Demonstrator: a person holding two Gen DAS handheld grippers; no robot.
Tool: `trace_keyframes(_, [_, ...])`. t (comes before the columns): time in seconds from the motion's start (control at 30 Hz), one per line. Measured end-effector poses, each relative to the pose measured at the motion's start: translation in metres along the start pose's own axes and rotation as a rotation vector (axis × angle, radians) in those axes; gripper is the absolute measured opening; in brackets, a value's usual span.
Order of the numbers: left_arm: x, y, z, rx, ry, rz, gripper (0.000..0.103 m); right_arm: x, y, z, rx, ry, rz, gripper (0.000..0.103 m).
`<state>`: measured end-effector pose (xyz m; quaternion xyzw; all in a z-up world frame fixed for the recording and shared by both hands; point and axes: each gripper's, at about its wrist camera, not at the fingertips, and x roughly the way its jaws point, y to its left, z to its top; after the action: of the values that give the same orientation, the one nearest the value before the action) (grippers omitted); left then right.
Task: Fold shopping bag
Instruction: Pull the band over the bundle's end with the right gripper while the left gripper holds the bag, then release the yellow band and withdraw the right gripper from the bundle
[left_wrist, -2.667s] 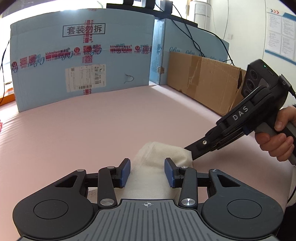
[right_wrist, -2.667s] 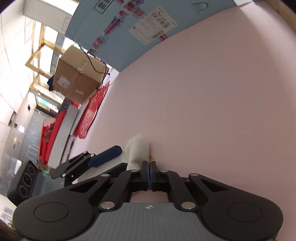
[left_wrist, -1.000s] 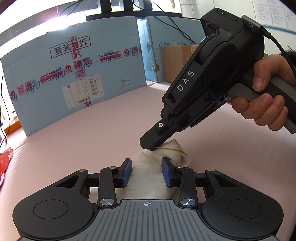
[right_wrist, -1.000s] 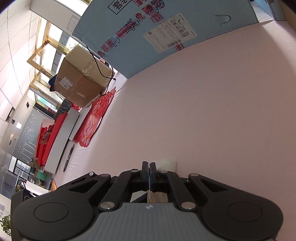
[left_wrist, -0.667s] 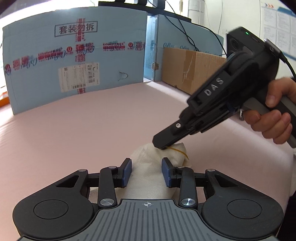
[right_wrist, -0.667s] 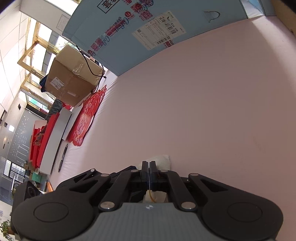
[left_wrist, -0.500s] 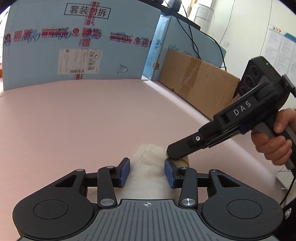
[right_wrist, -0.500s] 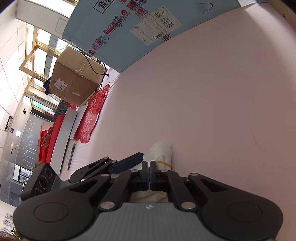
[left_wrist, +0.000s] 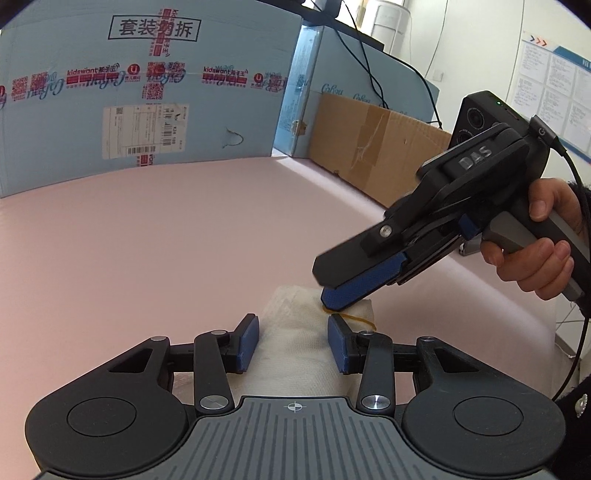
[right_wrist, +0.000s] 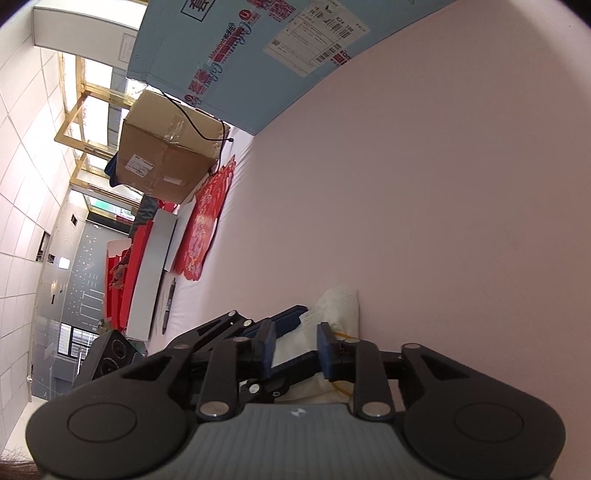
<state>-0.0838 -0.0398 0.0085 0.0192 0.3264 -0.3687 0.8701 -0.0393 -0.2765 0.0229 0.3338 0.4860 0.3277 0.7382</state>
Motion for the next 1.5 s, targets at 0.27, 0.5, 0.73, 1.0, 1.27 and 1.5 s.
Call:
trace_keyframes(0.27, [0.000,-0.003,0.001,0.035,0.002,0.012,0.040,0.002,0.021,0.001,-0.016,0.102,-0.107,0.064])
trace_keyframes(0.5, [0.000,-0.007,0.000,0.083,0.000,0.044,0.041,0.001,0.005,0.005,0.063,0.094,-0.115,0.054])
trace_keyframes(0.73, [-0.003,-0.007,-0.001,0.100,-0.006,0.077,0.048,-0.005,0.013,-0.002,0.007,-0.012,-0.163,0.050])
trace_keyframes(1.0, [-0.005,-0.010,-0.001,0.122,-0.008,0.102,0.051,-0.027,0.005,-0.017,-0.059,-0.099,-0.259,0.064])
trace_keyframes(1.27, [-0.007,-0.005,-0.001,0.095,-0.006,0.105,0.055,-0.023,0.004,-0.034,-0.177,-0.082,-0.297,0.019])
trace_keyframes(1.5, [-0.013,0.000,-0.004,0.072,-0.004,0.103,0.056,-0.042,-0.006,-0.044,-0.166,-0.145,-0.308,0.031])
